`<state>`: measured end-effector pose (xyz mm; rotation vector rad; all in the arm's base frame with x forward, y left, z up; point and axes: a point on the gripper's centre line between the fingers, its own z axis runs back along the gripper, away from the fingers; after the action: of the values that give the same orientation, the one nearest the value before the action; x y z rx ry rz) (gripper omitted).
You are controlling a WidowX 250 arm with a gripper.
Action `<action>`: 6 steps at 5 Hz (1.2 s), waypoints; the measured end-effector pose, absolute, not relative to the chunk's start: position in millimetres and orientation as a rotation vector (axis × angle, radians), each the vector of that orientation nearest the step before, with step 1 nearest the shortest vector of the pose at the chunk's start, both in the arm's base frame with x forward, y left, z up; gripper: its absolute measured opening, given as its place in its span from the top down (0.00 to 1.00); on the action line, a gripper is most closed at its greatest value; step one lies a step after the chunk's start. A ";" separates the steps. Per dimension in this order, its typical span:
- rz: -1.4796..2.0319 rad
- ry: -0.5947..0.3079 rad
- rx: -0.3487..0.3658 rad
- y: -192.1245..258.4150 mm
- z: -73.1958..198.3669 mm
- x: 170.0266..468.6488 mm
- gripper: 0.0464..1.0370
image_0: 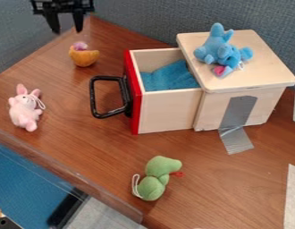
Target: Moved the orange object to the bottom center of the table
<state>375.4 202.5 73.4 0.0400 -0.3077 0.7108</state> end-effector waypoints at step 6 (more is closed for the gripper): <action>0.756 -0.247 0.111 194.5 -6.4 405.0 0.35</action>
<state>405.0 194.5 -6.4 0.1109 -0.2474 0.7564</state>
